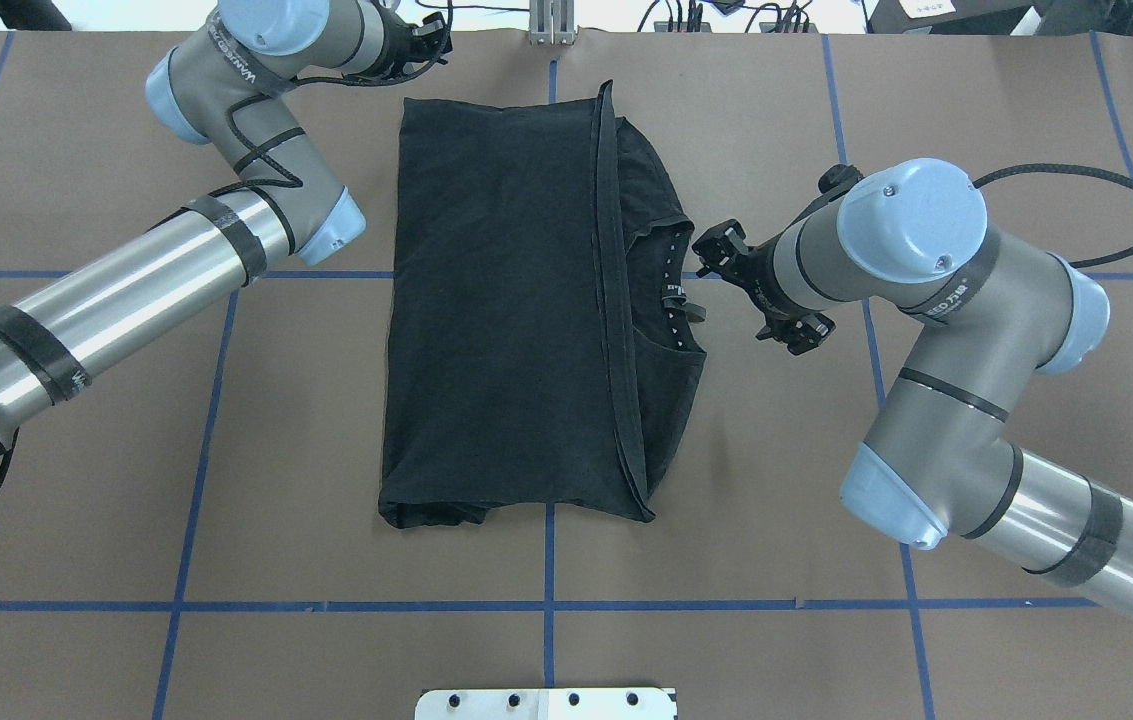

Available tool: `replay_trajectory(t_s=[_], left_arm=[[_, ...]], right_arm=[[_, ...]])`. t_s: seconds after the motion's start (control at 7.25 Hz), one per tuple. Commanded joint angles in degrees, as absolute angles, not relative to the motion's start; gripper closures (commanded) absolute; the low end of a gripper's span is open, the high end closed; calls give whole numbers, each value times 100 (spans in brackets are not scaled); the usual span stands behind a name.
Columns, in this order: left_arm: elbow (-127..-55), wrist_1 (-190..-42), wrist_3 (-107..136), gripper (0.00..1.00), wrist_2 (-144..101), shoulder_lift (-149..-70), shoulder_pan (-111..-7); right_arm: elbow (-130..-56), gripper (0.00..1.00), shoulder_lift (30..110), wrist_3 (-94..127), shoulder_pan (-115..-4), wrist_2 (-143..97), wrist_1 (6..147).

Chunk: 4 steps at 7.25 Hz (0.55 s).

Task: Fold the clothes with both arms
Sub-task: 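Move the right gripper onto the folded edge near the collar while the left withdraws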

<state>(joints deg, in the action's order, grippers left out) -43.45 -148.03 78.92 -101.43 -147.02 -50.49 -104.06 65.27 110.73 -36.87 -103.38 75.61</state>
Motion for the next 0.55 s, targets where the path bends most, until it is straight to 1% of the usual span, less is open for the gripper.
replay_trajectory(t_s=[0.0,0.14,0.28,0.41], left_arm=[[-5966,-14748,7840,0,-10657,-13570,-5054],[-6568,-14670,7831,0,-11000,-13074,-5080],[-7166,-14538,7814,0,-11039,-12600,-5115],[-7790,-14450,7813,0,-11152,-12020,-5115]], right_arm=[[-10397,0,6390,11040,-3280,-9968,7567],[-10337,4,6207,10674,-3183,-9976,7620],[-10336,17,6205,10078,-3034,-10028,7611],[-10336,23,6205,9159,-2841,-10037,7629]])
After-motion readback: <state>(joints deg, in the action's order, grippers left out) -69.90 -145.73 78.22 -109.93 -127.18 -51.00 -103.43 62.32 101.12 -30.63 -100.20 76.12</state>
